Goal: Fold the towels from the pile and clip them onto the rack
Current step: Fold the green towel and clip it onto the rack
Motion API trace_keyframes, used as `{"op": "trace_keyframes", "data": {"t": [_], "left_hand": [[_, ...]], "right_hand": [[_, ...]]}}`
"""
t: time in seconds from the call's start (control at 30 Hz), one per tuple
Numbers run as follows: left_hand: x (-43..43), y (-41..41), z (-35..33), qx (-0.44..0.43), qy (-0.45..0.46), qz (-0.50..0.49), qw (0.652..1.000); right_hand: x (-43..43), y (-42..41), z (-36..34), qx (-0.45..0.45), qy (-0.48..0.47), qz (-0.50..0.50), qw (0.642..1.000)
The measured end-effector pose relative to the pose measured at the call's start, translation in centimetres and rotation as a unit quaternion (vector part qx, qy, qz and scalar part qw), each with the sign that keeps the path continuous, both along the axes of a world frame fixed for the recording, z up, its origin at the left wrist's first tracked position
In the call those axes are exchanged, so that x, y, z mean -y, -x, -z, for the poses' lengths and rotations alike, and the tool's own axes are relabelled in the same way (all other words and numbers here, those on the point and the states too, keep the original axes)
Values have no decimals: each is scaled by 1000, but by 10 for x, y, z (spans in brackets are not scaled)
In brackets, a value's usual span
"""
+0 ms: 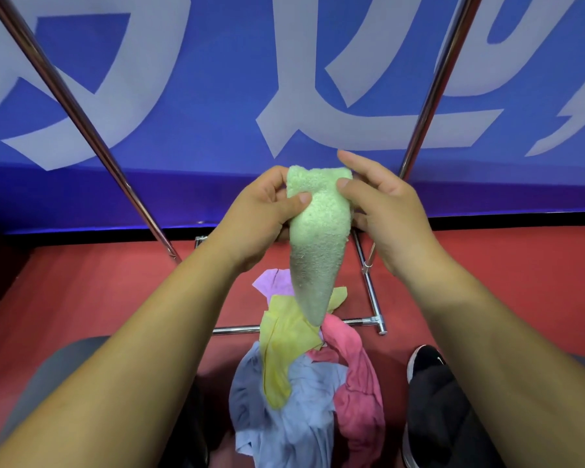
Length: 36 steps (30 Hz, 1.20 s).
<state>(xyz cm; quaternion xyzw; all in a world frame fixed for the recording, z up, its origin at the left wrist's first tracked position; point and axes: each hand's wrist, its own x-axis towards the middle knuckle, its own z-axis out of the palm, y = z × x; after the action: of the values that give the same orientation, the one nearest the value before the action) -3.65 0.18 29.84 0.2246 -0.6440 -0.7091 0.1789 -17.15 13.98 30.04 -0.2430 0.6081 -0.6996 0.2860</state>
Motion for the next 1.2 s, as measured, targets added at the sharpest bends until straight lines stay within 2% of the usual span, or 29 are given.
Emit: {"op": "trace_keyframes", "data": {"t": [0.23, 0.43, 0.6, 0.77, 0.93, 0.97, 1.03, 1.13, 1.2], "left_hand": [[11, -6, -7, -3, 19, -41, 999], [12, -9, -7, 30, 43, -80, 995], [13, -10, -3, 41, 78, -102, 991], [13, -8, 1, 72, 158, -108, 979], [-5, -4, 5, 161, 286, -191, 925], [-12, -3, 8, 183, 291, -186, 920], [-25, 2, 19, 200, 274, -128, 932], [-43, 9, 27, 191, 245, -24, 950], [-53, 12, 30, 162, 235, 1, 958]], "right_hand": [[1, -15, -1, 16, -7, -86, 996], [6, -26, 2, 22, -30, -87, 996], [6, -30, 3, -7, -57, -39, 998], [8, -27, 7, -41, -83, 37, 995], [8, -25, 11, -24, -84, 86, 992], [7, -24, 11, -26, -83, 92, 992], [7, -24, 10, -33, -83, 109, 990], [7, -24, 8, -37, -73, 132, 988], [6, -23, 7, -31, -63, 151, 986]]}}
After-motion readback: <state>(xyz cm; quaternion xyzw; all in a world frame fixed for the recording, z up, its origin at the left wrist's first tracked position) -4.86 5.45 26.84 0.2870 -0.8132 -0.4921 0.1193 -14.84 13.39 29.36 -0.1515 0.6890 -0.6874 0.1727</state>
